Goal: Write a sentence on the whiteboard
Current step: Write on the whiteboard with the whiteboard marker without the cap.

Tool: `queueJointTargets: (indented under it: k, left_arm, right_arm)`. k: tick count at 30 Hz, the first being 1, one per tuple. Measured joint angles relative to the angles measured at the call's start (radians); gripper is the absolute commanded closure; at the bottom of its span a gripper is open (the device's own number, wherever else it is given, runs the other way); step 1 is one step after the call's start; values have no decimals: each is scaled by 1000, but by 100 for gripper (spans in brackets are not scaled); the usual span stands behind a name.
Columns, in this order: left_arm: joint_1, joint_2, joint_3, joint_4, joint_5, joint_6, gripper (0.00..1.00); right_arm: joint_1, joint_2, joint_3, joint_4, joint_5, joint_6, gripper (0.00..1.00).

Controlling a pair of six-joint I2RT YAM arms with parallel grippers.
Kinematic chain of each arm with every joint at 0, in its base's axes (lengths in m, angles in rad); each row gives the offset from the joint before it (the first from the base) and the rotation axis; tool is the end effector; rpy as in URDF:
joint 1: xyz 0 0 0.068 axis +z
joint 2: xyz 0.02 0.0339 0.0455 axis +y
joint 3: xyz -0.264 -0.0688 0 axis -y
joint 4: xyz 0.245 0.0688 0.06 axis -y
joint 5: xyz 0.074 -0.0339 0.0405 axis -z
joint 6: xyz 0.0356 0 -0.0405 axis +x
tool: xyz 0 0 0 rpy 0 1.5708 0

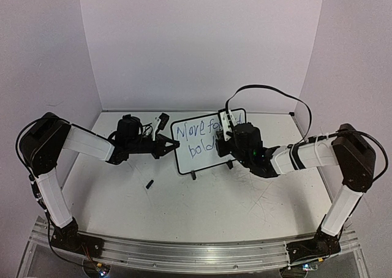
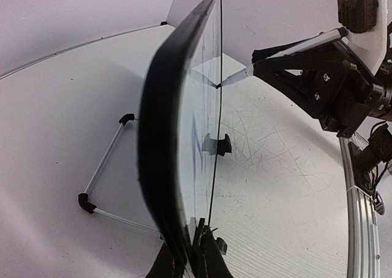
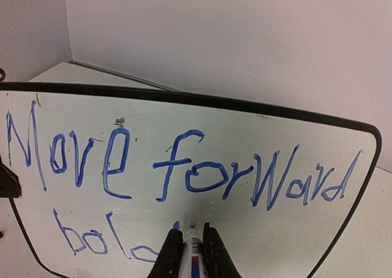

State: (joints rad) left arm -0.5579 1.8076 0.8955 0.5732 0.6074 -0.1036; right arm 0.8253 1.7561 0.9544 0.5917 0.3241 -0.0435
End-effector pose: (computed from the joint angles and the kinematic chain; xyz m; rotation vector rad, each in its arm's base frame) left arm 0.3088 -0.2167 0.1788 0.8529 1.7865 -1.0171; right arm 0.2712 0.2770 0.2162 -0.5303 1.6971 0.2771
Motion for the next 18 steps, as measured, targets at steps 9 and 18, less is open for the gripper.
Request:
queueJointTargets:
  k: [9,18]
  left_arm:
    - [0,0,0,0,0,0,100]
    - [0,0,0,0,0,0,100]
  right_arm:
    - [0,1,-55,-2,-3,26,100]
    - [0,8,-72,-3,-4,56,100]
